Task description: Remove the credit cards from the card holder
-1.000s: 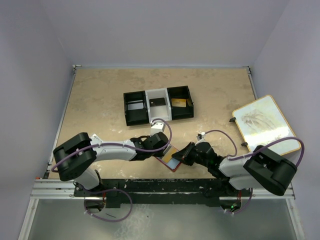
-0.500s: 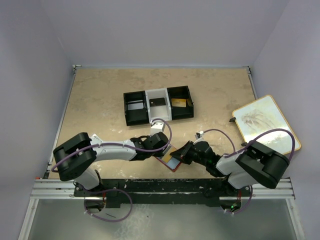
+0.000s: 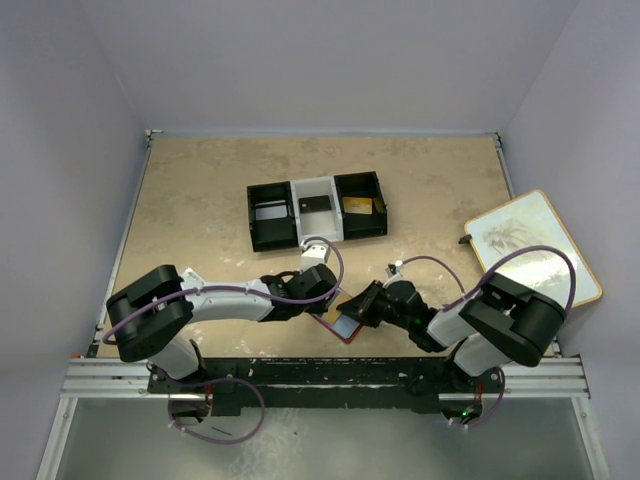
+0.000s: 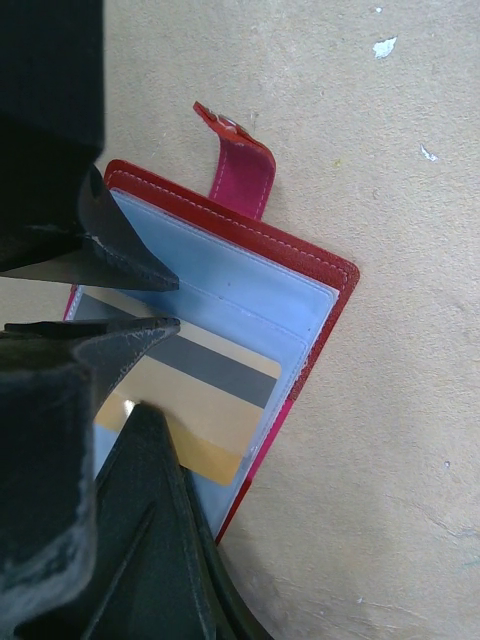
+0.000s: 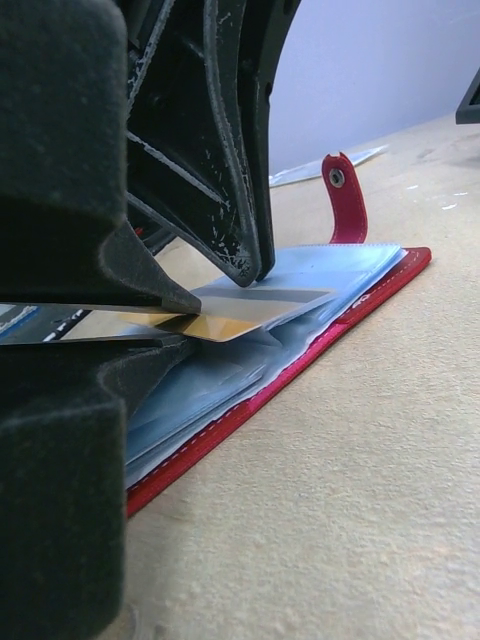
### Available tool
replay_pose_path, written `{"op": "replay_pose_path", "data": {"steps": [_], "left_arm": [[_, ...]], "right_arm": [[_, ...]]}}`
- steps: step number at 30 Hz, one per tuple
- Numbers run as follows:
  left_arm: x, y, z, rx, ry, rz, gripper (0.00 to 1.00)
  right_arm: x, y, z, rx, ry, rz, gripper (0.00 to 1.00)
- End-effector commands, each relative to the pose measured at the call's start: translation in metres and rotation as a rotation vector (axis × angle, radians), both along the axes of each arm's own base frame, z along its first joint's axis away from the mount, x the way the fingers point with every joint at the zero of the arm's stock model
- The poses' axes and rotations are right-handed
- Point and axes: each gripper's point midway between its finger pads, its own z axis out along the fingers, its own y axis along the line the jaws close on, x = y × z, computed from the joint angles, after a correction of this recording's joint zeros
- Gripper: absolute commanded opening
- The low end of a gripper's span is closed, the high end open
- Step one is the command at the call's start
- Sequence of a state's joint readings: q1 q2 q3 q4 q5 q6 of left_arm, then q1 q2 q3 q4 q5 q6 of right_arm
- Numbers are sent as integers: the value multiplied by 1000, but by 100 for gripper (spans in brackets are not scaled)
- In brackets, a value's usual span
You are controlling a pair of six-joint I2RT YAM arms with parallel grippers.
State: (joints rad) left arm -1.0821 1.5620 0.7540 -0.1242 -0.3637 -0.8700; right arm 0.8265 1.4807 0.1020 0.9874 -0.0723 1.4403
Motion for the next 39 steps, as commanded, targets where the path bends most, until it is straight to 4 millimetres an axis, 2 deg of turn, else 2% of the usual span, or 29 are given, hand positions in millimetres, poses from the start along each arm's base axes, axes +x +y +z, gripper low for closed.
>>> {"op": "replay_pose_path", "data": {"steps": [1, 4, 8, 14, 24, 31, 39], "left_arm": [[-1, 6, 0, 33, -5, -7, 15], [-1, 7, 0, 35, -4, -5, 14], [-1, 9, -1, 41, -5, -1, 14], [0, 10, -1, 44, -8, 4, 14], [1, 12, -1, 52, -11, 9, 13], [0, 11, 0, 47, -7, 4, 13], [-1, 12, 2, 45, -10, 8, 13]], "right_arm": [[6, 10, 9, 37, -42, 17, 16], [6, 9, 8, 45, -44, 11, 13], [6, 5, 5, 15, -35, 0, 4], [5, -7, 9, -37, -34, -32, 2], [-7, -21, 8, -43, -20, -35, 6], [-1, -15, 7, -42, -18, -42, 17], [6, -6, 10, -12, -14, -49, 21]]}}
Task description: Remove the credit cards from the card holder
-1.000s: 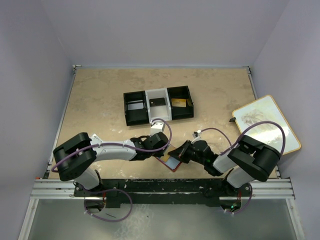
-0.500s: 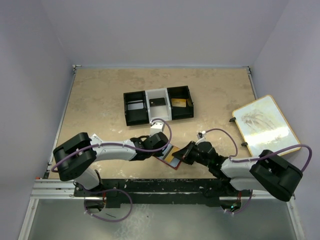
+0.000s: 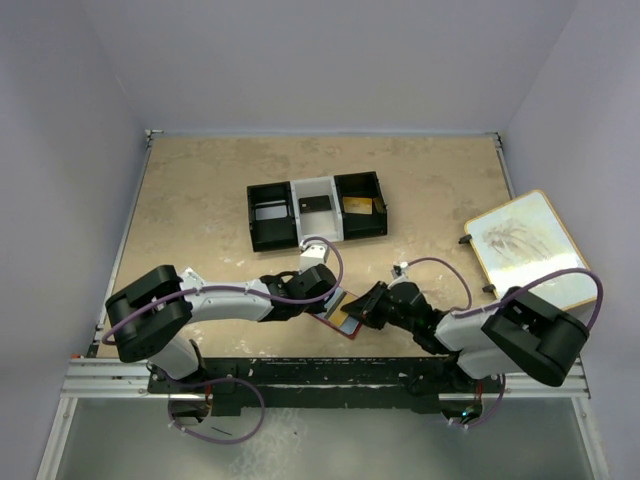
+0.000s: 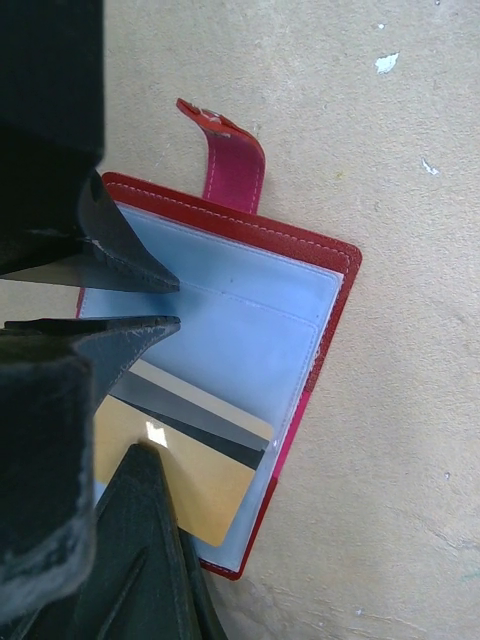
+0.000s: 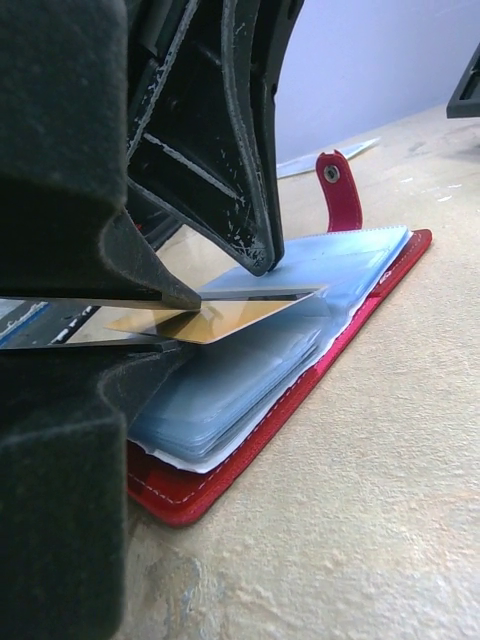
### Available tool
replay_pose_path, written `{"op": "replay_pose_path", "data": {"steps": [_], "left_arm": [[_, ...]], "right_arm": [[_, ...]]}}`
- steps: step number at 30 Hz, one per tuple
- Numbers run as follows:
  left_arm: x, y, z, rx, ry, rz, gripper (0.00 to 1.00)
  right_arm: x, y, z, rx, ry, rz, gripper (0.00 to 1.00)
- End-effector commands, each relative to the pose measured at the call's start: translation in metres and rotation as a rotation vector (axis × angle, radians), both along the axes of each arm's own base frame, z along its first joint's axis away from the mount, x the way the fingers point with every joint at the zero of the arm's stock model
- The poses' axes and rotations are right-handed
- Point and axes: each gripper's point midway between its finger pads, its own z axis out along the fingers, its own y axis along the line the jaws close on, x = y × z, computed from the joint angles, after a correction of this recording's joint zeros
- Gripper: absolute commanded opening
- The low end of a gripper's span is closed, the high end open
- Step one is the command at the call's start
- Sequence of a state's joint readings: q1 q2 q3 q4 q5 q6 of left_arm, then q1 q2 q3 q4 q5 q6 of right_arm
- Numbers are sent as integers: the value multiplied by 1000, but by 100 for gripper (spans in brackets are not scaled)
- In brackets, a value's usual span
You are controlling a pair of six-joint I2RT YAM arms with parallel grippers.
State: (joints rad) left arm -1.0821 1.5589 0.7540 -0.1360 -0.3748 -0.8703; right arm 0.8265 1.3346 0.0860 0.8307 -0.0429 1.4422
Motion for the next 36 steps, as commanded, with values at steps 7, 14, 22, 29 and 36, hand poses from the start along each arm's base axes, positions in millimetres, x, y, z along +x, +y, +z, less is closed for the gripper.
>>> {"op": "replay_pose_path", "data": {"steps": [7, 14, 22, 29, 36], "left_arm": [[0, 10, 2, 39, -10, 5, 13], [4, 17, 7, 51, -37, 39, 12], [11, 29, 18, 76, -79, 91, 12], [17, 35, 60, 9, -162, 111, 25], [24, 75, 105, 98, -257, 176, 55]], "right_arm": [[11, 2, 9, 6, -38, -30, 2], [10, -13, 16, -88, -83, -34, 0], [6, -37, 35, -113, -165, -72, 0], [21, -56, 64, -181, -324, -128, 0], [49, -79, 94, -430, -486, -161, 0]]}}
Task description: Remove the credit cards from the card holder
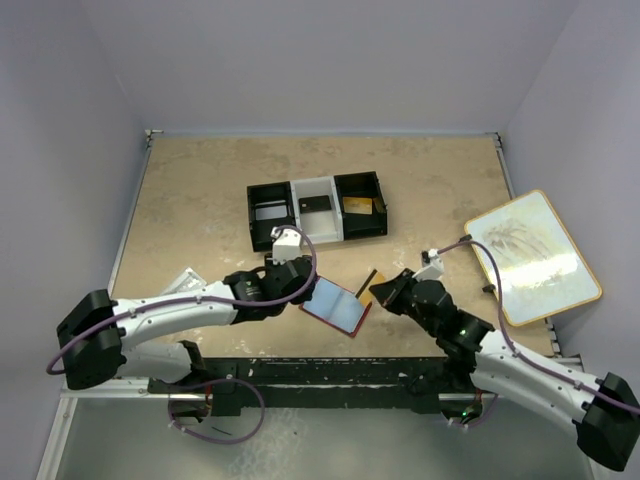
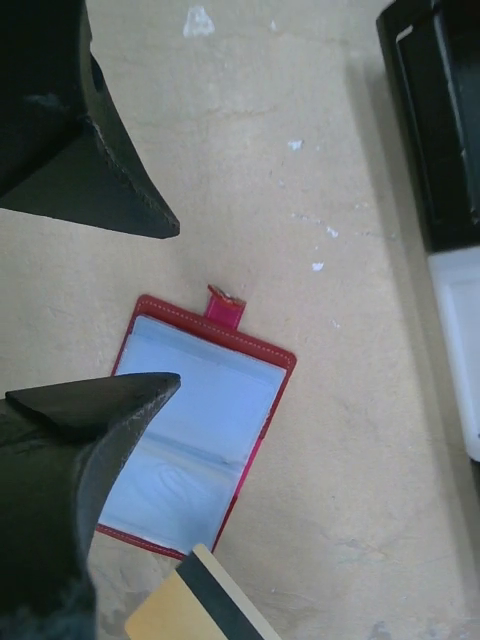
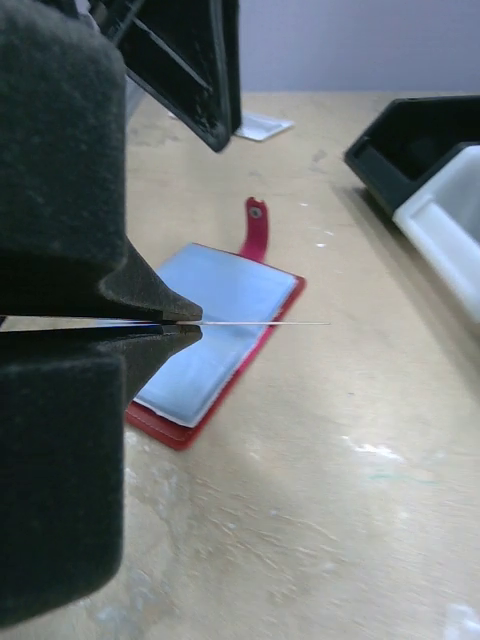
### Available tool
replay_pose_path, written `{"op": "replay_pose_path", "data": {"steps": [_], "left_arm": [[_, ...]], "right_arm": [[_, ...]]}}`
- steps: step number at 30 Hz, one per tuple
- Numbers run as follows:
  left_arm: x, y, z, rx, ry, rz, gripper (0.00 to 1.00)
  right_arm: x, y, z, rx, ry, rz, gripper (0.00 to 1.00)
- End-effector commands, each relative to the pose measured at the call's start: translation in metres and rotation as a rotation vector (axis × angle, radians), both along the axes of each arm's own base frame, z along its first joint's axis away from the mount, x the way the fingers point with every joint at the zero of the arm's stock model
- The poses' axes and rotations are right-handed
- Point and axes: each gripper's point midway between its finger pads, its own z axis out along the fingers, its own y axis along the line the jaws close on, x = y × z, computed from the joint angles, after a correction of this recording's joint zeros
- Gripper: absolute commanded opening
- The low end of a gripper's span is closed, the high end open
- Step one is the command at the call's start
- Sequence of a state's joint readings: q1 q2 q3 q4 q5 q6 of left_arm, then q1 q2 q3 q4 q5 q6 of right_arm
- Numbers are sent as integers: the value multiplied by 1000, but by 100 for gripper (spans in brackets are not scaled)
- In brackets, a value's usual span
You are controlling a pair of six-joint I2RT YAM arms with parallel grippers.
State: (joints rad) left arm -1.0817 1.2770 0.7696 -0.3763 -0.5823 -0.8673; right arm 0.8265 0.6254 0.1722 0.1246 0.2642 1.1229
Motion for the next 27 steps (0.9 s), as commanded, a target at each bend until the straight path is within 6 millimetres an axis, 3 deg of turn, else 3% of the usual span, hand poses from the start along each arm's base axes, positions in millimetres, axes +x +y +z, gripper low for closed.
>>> {"op": "replay_pose_path", "data": {"steps": [1, 6, 11, 18, 27], "left_arm": [[13, 30, 38, 78, -91, 69, 59], [27, 66, 65, 136, -118, 134, 75], [39, 111, 86, 210, -123, 208, 80], [39, 149, 112, 272, -199, 277, 85], [38, 174, 107, 342, -237, 389, 86]], "right_arm": [[30, -21, 35, -222, -149, -68, 0], [65, -26, 67, -385, -253, -15, 0], [101, -27, 100, -506, -338, 32, 0], [130, -15, 111, -617, -345, 114, 0], [188, -10, 119, -836, -301, 202, 0]]}}
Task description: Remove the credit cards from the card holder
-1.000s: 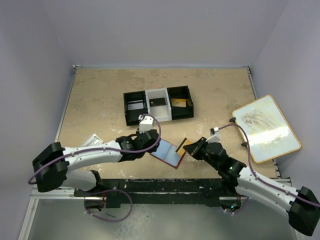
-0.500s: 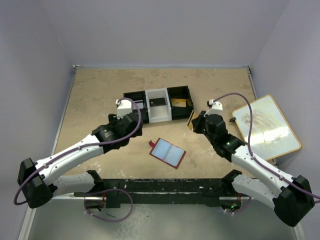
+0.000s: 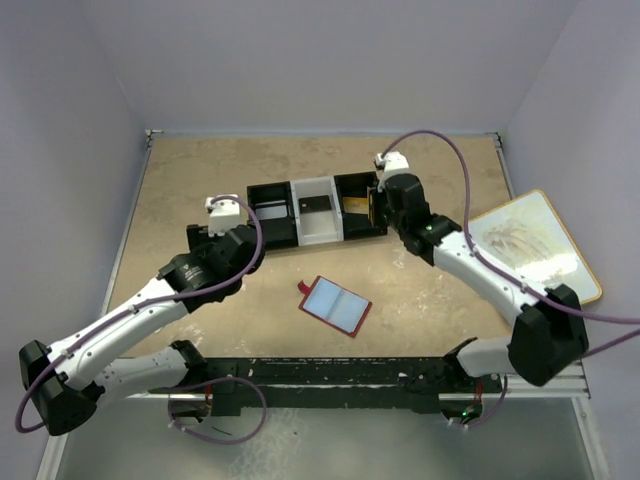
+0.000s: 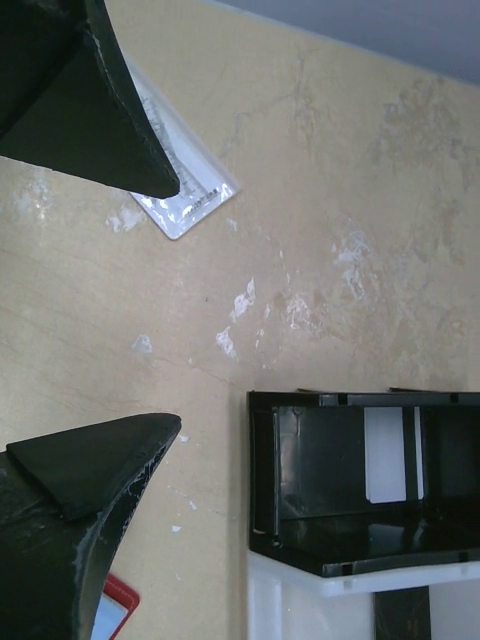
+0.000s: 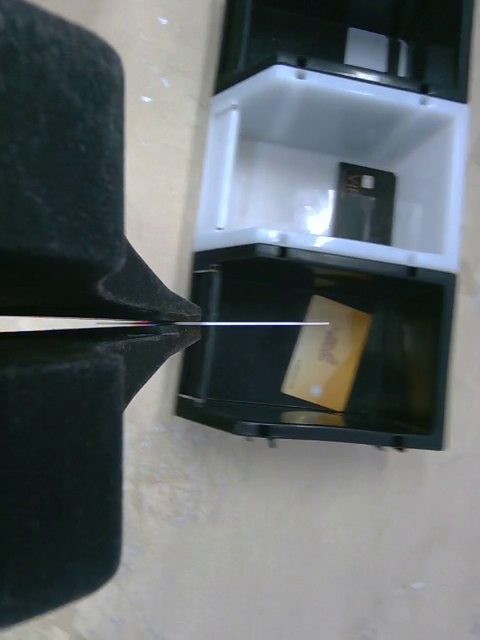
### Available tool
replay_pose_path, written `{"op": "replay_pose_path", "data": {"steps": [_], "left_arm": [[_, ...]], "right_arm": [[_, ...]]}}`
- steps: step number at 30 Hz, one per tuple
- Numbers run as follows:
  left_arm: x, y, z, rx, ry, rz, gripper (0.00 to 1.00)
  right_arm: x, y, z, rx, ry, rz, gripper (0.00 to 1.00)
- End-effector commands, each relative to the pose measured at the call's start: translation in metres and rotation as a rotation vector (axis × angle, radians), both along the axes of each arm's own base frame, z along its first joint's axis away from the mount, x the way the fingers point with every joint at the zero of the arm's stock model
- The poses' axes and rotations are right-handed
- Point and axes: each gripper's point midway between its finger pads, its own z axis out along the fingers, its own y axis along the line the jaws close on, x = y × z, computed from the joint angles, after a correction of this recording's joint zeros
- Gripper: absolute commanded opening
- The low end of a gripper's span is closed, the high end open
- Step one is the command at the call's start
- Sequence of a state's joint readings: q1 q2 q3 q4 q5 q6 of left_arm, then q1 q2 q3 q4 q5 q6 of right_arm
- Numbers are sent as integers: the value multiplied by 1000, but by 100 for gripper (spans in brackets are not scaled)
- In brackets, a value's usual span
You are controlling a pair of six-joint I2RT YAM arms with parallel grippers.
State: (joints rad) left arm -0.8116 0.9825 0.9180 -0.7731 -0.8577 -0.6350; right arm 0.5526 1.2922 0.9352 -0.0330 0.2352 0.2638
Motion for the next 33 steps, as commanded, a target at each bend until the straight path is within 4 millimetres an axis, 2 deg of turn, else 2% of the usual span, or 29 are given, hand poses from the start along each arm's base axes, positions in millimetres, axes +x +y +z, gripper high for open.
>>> {"op": "replay_pose_path", "data": {"steps": [1, 6, 11, 21, 25, 29, 33], "left_arm": [[4, 20, 3, 83, -44, 89, 86], [12, 22, -2, 185, -30, 121, 86], [17, 19, -11, 243, 5, 128, 86], [13, 27, 5, 189, -63, 148, 86], [12, 29, 8, 185, -74, 155, 86], [12, 30, 8, 192, -72, 157, 86], [12, 31, 11, 192, -81, 167, 86]], "right_arm": [[36, 3, 22, -138, -34, 47, 0], [68, 2, 12, -274, -8, 61, 0], [88, -1, 8, -379, -30, 105, 0], [111, 5, -15, -583, -80, 262, 0], [121, 7, -33, -689, -101, 341, 0], [125, 13, -41, -764, -190, 432, 0], [135, 3, -44, -847, -223, 399, 0]]}}
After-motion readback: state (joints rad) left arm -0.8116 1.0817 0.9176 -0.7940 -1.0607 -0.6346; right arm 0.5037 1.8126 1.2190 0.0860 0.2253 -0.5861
